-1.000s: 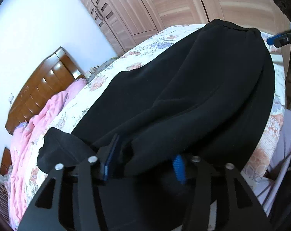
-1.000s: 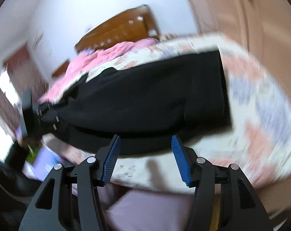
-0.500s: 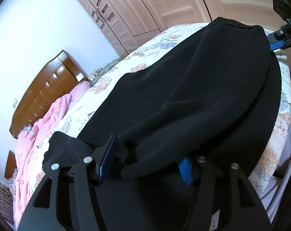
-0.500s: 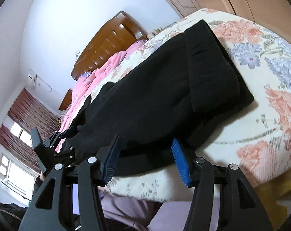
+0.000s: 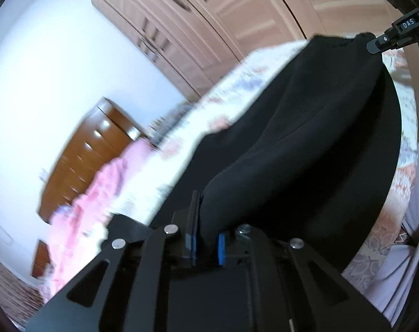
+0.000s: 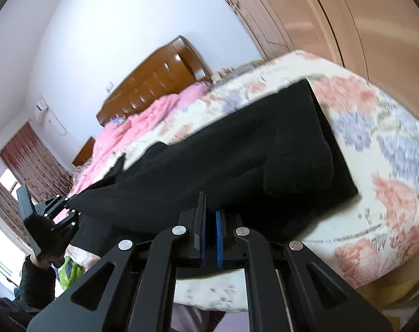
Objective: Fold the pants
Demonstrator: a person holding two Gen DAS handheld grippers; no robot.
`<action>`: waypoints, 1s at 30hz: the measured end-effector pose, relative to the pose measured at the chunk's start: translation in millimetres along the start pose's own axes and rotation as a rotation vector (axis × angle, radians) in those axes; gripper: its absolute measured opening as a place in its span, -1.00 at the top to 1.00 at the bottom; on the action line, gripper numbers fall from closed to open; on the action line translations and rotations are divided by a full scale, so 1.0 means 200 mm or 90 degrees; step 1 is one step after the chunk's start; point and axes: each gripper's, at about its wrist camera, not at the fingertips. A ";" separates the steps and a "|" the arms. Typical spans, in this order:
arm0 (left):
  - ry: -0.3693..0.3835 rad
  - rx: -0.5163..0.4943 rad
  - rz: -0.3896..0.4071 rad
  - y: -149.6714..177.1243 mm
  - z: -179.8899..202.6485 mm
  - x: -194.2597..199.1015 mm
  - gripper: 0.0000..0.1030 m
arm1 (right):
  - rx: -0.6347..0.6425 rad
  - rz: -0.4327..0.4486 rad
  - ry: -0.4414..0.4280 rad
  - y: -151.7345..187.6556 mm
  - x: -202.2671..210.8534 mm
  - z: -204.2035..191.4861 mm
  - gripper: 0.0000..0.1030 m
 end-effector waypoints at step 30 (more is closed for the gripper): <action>0.141 0.024 -0.015 0.04 0.25 0.14 -0.49 | -0.071 -0.030 0.082 0.05 0.06 0.27 0.56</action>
Point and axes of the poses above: each gripper's, at about its wrist camera, not at the fingertips, and x roughly against the way its jaws point, z to its right, y to its underside, and after that the axes turned 10 degrees about z, right-handed
